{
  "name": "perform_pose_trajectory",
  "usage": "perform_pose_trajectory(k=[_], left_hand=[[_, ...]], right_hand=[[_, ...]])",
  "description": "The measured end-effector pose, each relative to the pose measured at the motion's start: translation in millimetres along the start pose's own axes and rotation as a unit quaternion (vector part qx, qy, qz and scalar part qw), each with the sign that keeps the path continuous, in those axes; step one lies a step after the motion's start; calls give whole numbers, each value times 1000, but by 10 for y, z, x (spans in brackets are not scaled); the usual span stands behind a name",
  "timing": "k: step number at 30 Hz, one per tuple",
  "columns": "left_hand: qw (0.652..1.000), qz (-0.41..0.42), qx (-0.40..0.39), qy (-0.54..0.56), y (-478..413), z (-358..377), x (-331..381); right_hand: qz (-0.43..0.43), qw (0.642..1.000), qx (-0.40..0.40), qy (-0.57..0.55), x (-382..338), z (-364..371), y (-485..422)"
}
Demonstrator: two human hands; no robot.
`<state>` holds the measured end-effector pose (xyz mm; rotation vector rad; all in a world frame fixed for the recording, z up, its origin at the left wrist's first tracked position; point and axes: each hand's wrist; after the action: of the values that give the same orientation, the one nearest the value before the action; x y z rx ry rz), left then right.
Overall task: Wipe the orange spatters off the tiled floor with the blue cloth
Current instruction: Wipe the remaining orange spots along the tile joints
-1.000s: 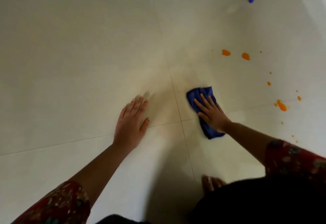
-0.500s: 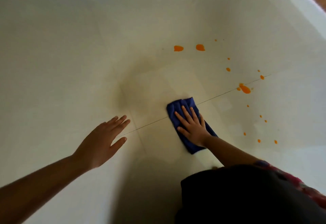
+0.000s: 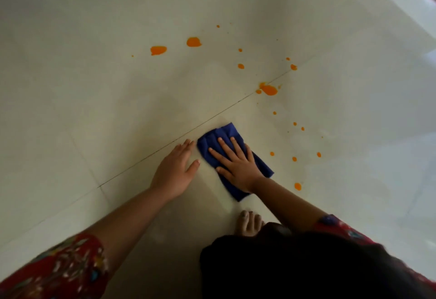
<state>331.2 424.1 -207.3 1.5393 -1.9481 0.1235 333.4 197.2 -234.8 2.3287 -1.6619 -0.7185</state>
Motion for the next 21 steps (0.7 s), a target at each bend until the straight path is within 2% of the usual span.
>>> perform_pose_trajectory(k=[4, 6, 10, 12, 16, 18, 21], left_hand=[[998, 42, 11, -46, -43, 159, 171], [996, 50, 27, -66, -46, 197, 199], [995, 40, 19, -90, -139, 308, 237], [993, 48, 11, -106, -226, 385, 293], [989, 74, 6, -128, -430, 538, 520], [990, 64, 15, -122, -556, 610, 654], [995, 29, 35, -93, -652, 662, 791]], right_hand=[[-79, 995, 50, 33, 267, 214, 263], [-92, 992, 72, 45, 542, 374, 610], [-84, 990, 78, 82, 1293, 528, 1432], [-37, 995, 75, 59, 1530, 403, 1516], [94, 987, 132, 7, 1322, 138, 861], [80, 984, 158, -9, 1031, 182, 643], [-23, 992, 125, 24, 924, 463, 1017]])
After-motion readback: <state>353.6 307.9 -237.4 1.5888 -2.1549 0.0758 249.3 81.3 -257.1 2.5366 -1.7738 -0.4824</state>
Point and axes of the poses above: each hand's wrist, its own y-axis away from the middle knuckle, its own z-axis out of the palm, x = y × z, and after that the axes turned 10 degrees about -y, right-handed
